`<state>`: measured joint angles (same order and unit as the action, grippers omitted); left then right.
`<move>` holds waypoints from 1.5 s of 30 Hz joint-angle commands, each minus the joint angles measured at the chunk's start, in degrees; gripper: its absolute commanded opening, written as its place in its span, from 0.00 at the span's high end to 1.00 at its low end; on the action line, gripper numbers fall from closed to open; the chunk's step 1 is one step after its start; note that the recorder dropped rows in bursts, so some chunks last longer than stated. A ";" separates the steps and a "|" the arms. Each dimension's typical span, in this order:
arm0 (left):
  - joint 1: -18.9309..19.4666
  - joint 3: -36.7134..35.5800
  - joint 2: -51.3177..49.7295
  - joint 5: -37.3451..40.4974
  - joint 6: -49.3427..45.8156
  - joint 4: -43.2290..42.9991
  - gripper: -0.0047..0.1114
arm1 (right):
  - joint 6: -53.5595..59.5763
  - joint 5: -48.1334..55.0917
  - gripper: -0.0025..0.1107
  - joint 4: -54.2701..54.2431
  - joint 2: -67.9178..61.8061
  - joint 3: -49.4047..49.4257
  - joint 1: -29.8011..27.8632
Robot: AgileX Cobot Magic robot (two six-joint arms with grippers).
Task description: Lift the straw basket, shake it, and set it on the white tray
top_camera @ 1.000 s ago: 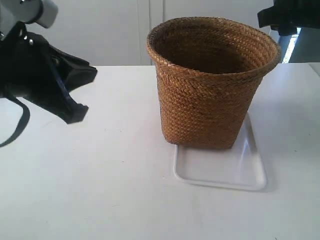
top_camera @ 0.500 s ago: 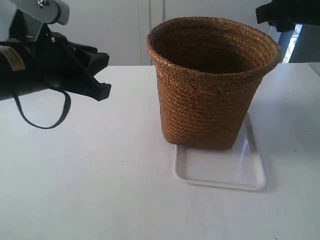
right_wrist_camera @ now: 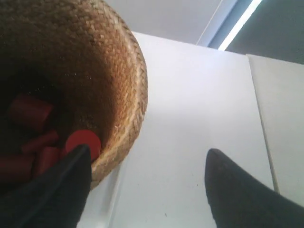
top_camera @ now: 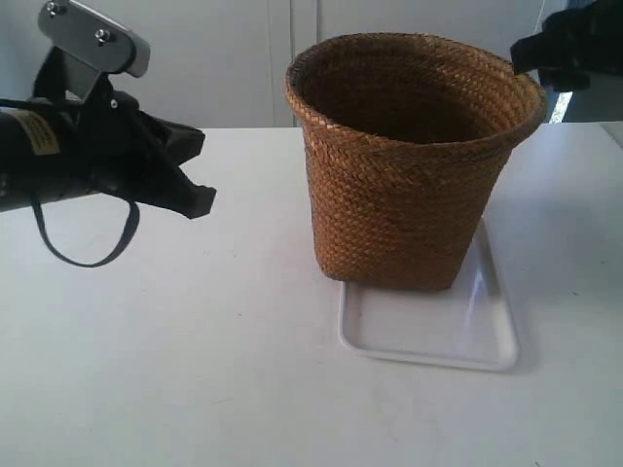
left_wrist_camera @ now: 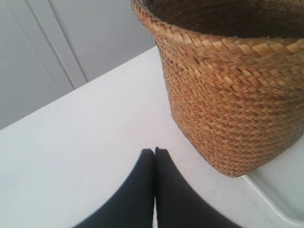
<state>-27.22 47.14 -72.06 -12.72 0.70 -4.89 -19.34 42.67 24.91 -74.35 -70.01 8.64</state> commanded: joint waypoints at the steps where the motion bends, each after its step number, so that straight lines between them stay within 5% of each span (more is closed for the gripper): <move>1: 0.31 -3.01 8.31 0.33 -0.70 -0.04 0.96 | -0.25 3.84 0.42 0.01 0.16 0.30 -0.13; 11: 0.31 -19.00 35.00 -0.51 -2.29 0.06 0.96 | -0.19 7.54 0.42 -0.84 0.16 0.50 -0.13; 19: 0.31 -21.39 53.77 15.98 -0.70 1.46 0.96 | -1.85 8.07 0.42 -0.89 0.16 1.43 -0.13; 27: 0.31 -37.29 54.02 -7.94 -0.70 8.61 0.96 | -1.85 7.93 0.42 -0.89 0.16 1.43 -0.13; 30: 0.31 -38.71 54.02 -8.25 -3.98 10.60 0.96 | -1.85 7.81 0.42 -0.89 0.16 1.43 -0.13; 33: 7.97 -41.37 54.02 -4.99 0.02 10.72 0.96 | -1.85 7.81 0.42 -0.89 0.16 1.43 -0.13; 38: 24.34 -41.40 55.49 14.36 6.96 10.72 0.96 | -1.85 7.71 0.42 -0.89 0.16 1.43 -0.13; 41: 29.26 -41.40 59.00 22.53 4.98 10.08 0.96 | -1.85 7.61 0.42 -0.89 0.16 1.43 -0.13; 45: 31.71 -41.40 63.45 23.80 0.03 9.97 0.96 | -1.85 7.61 0.42 -0.89 0.16 1.43 -0.13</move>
<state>3.20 6.08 -11.43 9.60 4.13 5.00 -20.88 50.73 24.01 -74.35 -68.94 8.64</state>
